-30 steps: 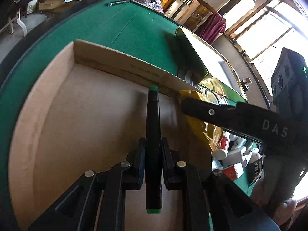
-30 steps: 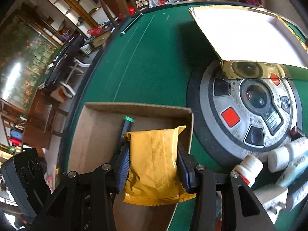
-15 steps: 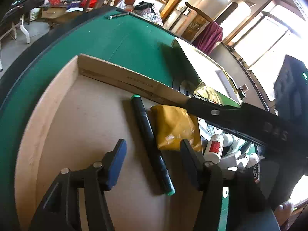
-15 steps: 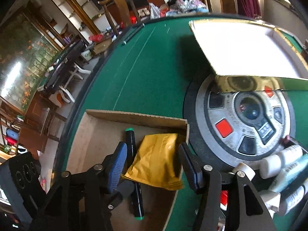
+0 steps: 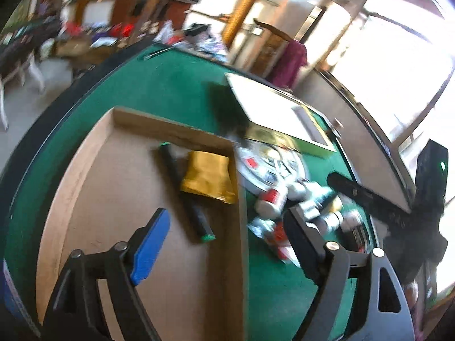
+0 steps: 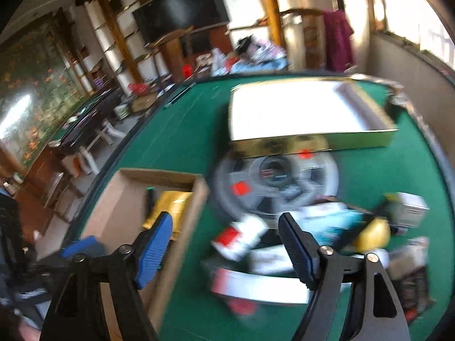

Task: Organize objects
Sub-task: 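Grasp the grey medicine box with red stripe using the left tool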

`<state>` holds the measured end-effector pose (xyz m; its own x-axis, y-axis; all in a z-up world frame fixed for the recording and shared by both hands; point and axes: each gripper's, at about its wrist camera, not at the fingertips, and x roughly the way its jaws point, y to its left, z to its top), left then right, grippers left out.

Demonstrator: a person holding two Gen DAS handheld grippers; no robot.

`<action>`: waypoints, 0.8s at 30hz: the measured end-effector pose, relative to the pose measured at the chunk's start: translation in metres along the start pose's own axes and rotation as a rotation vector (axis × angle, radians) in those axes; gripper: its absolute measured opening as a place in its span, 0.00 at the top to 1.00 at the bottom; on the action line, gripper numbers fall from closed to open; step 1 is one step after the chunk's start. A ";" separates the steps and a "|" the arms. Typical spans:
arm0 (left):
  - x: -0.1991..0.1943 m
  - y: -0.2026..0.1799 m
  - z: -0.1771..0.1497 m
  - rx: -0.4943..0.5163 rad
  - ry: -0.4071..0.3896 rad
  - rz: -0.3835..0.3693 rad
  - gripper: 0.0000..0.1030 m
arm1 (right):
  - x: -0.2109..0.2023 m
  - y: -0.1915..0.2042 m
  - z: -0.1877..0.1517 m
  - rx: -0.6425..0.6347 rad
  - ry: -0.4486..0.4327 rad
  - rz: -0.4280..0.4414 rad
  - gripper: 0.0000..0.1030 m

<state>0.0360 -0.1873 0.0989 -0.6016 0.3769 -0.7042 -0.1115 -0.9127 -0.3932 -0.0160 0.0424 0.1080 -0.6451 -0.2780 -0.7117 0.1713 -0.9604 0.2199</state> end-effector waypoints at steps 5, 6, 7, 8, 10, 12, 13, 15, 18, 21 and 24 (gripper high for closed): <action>0.017 -0.063 -0.019 0.170 0.043 -0.025 0.19 | -0.038 -0.074 -0.007 0.126 -0.107 -0.076 0.12; 0.023 -0.074 -0.025 0.200 0.055 -0.026 0.19 | -0.042 -0.090 -0.009 0.155 -0.120 -0.087 0.11; 0.029 -0.084 -0.029 0.228 0.064 -0.021 0.19 | -0.046 -0.109 -0.011 0.192 -0.134 -0.096 0.11; 0.035 -0.092 -0.033 0.249 0.068 -0.013 0.19 | -0.049 -0.120 -0.013 0.213 -0.143 -0.097 0.11; 0.045 -0.104 -0.039 0.290 0.076 0.001 0.19 | -0.053 -0.149 -0.017 0.265 -0.172 -0.107 0.11; 0.057 -0.115 -0.043 0.342 0.085 0.022 0.19 | -0.055 -0.174 -0.021 0.304 -0.193 -0.116 0.11; 0.060 -0.118 -0.044 0.364 0.085 0.034 0.19 | -0.055 -0.186 -0.025 0.326 -0.204 -0.117 0.11; 0.071 -0.125 -0.043 0.429 0.088 0.078 0.19 | -0.054 -0.208 -0.034 0.372 -0.220 -0.119 0.10; 0.094 -0.134 -0.042 0.492 0.114 0.127 0.19 | -0.040 -0.238 -0.039 0.475 -0.155 -0.097 0.10; 0.111 -0.138 -0.045 0.500 0.148 0.135 0.19 | -0.039 -0.251 -0.043 0.546 -0.141 -0.012 0.10; 0.119 -0.141 -0.055 0.488 0.209 0.096 0.43 | -0.044 -0.249 -0.046 0.548 -0.152 -0.010 0.09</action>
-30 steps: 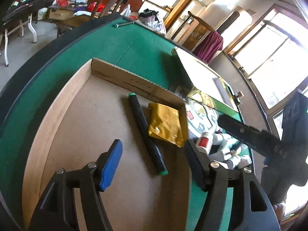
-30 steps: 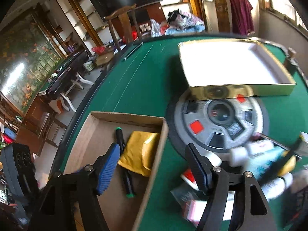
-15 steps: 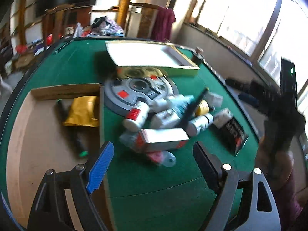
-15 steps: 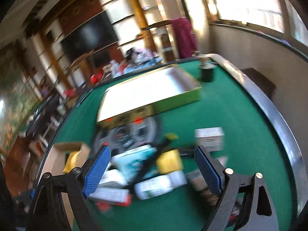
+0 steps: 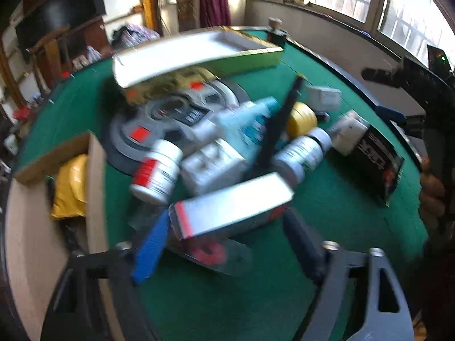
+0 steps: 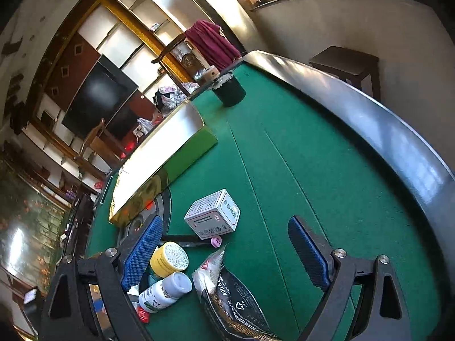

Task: Organize objects
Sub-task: 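Grasp the grey medicine box with red stripe using the left tool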

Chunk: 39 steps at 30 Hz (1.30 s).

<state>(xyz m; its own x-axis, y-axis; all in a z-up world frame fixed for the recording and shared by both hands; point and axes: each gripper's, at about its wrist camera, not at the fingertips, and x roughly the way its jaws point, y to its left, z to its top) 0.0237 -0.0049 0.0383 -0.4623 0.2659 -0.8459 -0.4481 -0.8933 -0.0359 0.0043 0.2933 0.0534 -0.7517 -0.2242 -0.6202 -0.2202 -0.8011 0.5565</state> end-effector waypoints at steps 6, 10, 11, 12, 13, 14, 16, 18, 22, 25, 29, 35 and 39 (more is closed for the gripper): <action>-0.012 -0.012 -0.011 0.001 0.023 -0.094 0.73 | 0.011 0.001 -0.005 -0.001 0.036 -0.008 0.09; -0.025 -0.026 -0.006 0.088 -0.046 -0.061 0.45 | 0.012 -0.001 -0.007 0.003 0.040 -0.015 0.09; -0.024 -0.031 -0.003 0.118 -0.058 -0.043 0.36 | 0.012 -0.002 -0.007 0.006 0.039 -0.018 0.09; -0.024 -0.035 0.000 0.148 -0.065 -0.040 0.34 | 0.012 -0.002 -0.007 0.008 0.040 -0.020 0.09; -0.020 -0.043 0.002 0.198 -0.068 -0.037 0.33 | 0.012 -0.003 -0.008 0.011 0.039 -0.024 0.09; -0.017 -0.048 0.004 0.231 -0.065 -0.025 0.33 | 0.012 -0.004 -0.007 0.011 0.038 -0.028 0.09; -0.005 -0.058 0.009 0.286 -0.045 -0.012 0.33 | 0.012 -0.004 -0.008 0.007 0.039 -0.036 0.09; 0.007 -0.067 0.007 0.324 -0.012 -0.014 0.33 | 0.013 -0.003 -0.007 0.003 0.043 -0.036 0.09; 0.023 -0.077 0.005 0.316 0.044 -0.046 0.74 | 0.015 -0.003 -0.007 0.002 0.046 -0.039 0.09; 0.024 -0.079 0.001 0.286 0.057 -0.094 0.75 | 0.016 -0.005 -0.006 0.011 0.053 -0.038 0.09; 0.031 -0.087 0.001 0.268 0.057 -0.090 0.73 | 0.018 -0.005 -0.006 0.010 0.061 -0.037 0.09; 0.033 -0.083 -0.003 0.169 0.015 -0.087 0.75 | 0.021 -0.005 -0.007 0.001 0.063 -0.047 0.09; 0.006 -0.068 -0.011 0.085 -0.039 -0.114 0.75 | 0.022 -0.007 -0.007 0.004 0.063 -0.055 0.09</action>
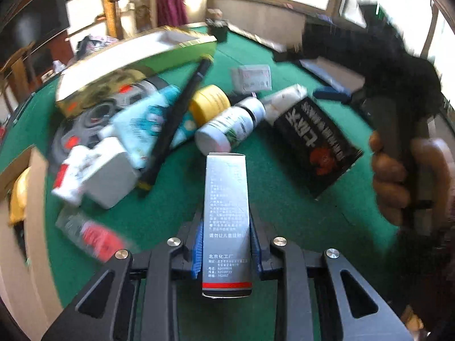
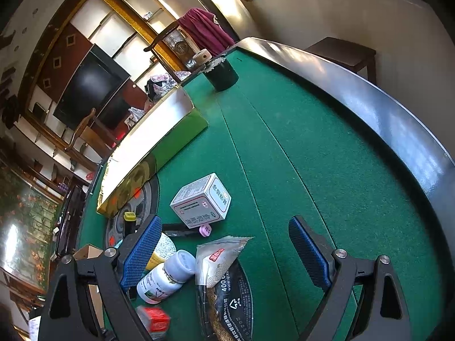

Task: Organize objects
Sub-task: 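Grasp the grey medicine box with red stripe using the left tool, then carry grey box toward cardboard box with left tool while right approaches clear packet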

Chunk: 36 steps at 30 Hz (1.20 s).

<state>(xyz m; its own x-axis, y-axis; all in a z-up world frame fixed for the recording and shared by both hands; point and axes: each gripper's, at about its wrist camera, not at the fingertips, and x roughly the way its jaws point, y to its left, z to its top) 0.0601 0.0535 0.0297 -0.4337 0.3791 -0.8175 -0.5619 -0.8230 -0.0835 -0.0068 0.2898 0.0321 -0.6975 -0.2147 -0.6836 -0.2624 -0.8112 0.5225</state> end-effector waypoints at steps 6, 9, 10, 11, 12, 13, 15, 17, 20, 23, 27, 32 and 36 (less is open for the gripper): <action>-0.081 0.026 -0.022 -0.107 -0.168 0.021 0.75 | 0.002 -0.004 0.000 -0.009 -0.019 -0.044 0.09; -0.117 0.046 -0.042 -0.165 -0.230 0.060 0.75 | 0.003 -0.006 -0.001 -0.012 -0.032 -0.079 0.09; -0.127 0.053 -0.049 -0.189 -0.247 0.073 0.75 | 0.002 -0.006 -0.002 -0.013 -0.043 -0.099 0.09; -0.137 0.063 -0.057 -0.217 -0.263 0.082 0.75 | 0.001 -0.006 -0.003 -0.015 -0.055 -0.119 0.09; -0.146 0.071 -0.063 -0.241 -0.275 0.086 0.75 | -0.001 -0.005 -0.004 -0.020 -0.069 -0.139 0.09; -0.155 0.079 -0.071 -0.267 -0.288 0.095 0.74 | -0.004 -0.004 -0.006 -0.029 -0.087 -0.164 0.09; -0.176 0.094 -0.086 -0.312 -0.316 0.119 0.75 | -0.011 0.001 -0.008 -0.054 -0.133 -0.233 0.09; -0.202 0.099 -0.102 -0.336 -0.368 0.138 0.74 | -0.026 0.010 -0.012 -0.075 -0.190 -0.280 0.09; -0.236 0.107 -0.121 -0.360 -0.435 0.171 0.74 | -0.060 0.034 -0.024 -0.096 -0.290 -0.308 0.09; -0.265 0.114 -0.137 -0.383 -0.497 0.184 0.74 | -0.088 0.074 -0.037 -0.127 -0.341 -0.228 0.09; -0.289 0.119 -0.157 -0.423 -0.559 0.171 0.74 | -0.102 0.141 -0.064 -0.249 -0.316 -0.099 0.07; -0.314 0.117 -0.171 -0.451 -0.602 0.141 0.74 | -0.114 0.216 -0.113 -0.423 -0.244 0.031 0.07; -0.345 0.112 -0.174 -0.440 -0.647 0.132 0.74 | -0.154 0.259 -0.140 -0.533 -0.279 0.121 0.07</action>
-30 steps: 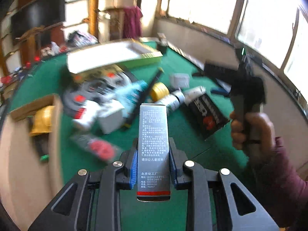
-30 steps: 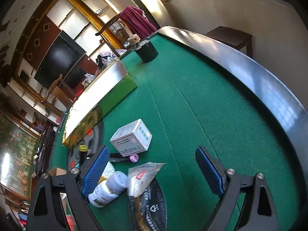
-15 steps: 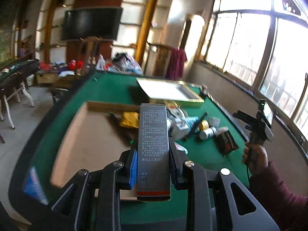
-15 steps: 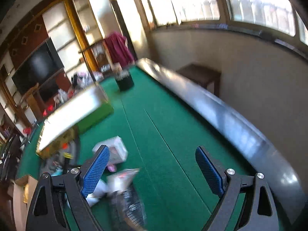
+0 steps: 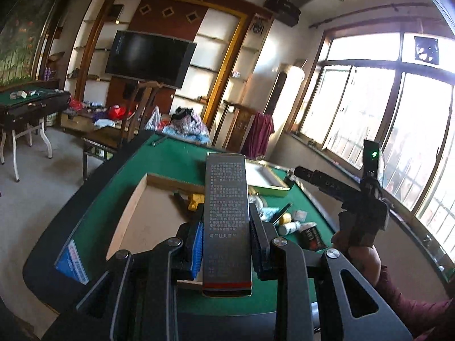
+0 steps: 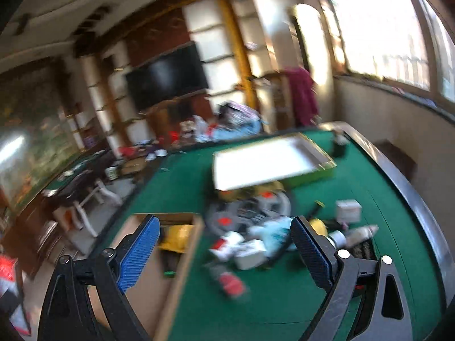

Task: Organize objects
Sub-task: 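Carry grey box toward cardboard box with left tool while right approaches clear packet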

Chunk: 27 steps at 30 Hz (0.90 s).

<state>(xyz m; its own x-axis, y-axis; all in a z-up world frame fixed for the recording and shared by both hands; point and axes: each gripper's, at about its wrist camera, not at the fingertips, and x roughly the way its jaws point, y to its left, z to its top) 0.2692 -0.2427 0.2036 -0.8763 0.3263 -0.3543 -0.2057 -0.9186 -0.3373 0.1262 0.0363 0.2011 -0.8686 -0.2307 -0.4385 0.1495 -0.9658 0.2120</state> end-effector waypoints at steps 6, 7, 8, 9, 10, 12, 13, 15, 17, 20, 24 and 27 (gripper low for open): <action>-0.034 -0.020 0.037 0.026 -0.023 -0.086 0.74 | -0.075 0.060 0.063 -0.087 -0.097 0.153 0.06; -0.040 -0.026 0.046 0.037 -0.027 -0.099 0.74 | -0.089 0.072 0.078 -0.118 -0.120 0.169 0.05; -0.048 -0.033 0.055 0.054 -0.037 -0.109 0.74 | -0.103 0.087 0.090 -0.172 -0.153 0.158 0.04; -0.052 -0.040 0.062 0.072 -0.046 -0.115 0.74 | -0.116 0.104 0.096 -0.251 -0.198 0.123 0.02; -0.057 -0.049 0.069 0.095 -0.048 -0.122 0.74 | -0.134 0.128 0.101 -0.359 -0.256 0.081 0.02; -0.070 -0.065 0.081 0.140 -0.080 -0.126 0.74 | -0.150 0.149 0.109 -0.413 -0.241 0.155 0.02; -0.072 -0.070 0.084 0.147 -0.088 -0.137 0.74 | -0.159 0.155 0.116 -0.404 -0.218 0.200 0.02; -0.077 -0.077 0.096 0.154 -0.087 -0.186 0.74 | -0.171 0.161 0.130 -0.368 -0.196 0.250 0.02; -0.084 -0.084 0.107 0.175 -0.093 -0.192 0.74 | -0.179 0.161 0.149 -0.318 -0.152 0.300 0.02; -0.094 -0.090 0.120 0.216 -0.096 -0.197 0.74 | -0.183 0.159 0.171 -0.256 -0.097 0.309 0.00; -0.102 -0.079 0.122 0.209 -0.103 -0.201 0.74 | -0.171 0.154 0.177 -0.238 -0.045 0.278 0.00; -0.093 -0.057 0.113 0.168 -0.105 -0.191 0.74 | -0.136 0.143 0.144 -0.248 -0.002 0.248 0.00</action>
<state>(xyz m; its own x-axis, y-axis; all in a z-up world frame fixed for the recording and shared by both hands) 0.3134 -0.2457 0.3541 -0.8533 0.4805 -0.2027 -0.4333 -0.8695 -0.2370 0.1977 -0.0531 0.4171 -0.7923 -0.4620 -0.3985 0.4663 -0.8797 0.0927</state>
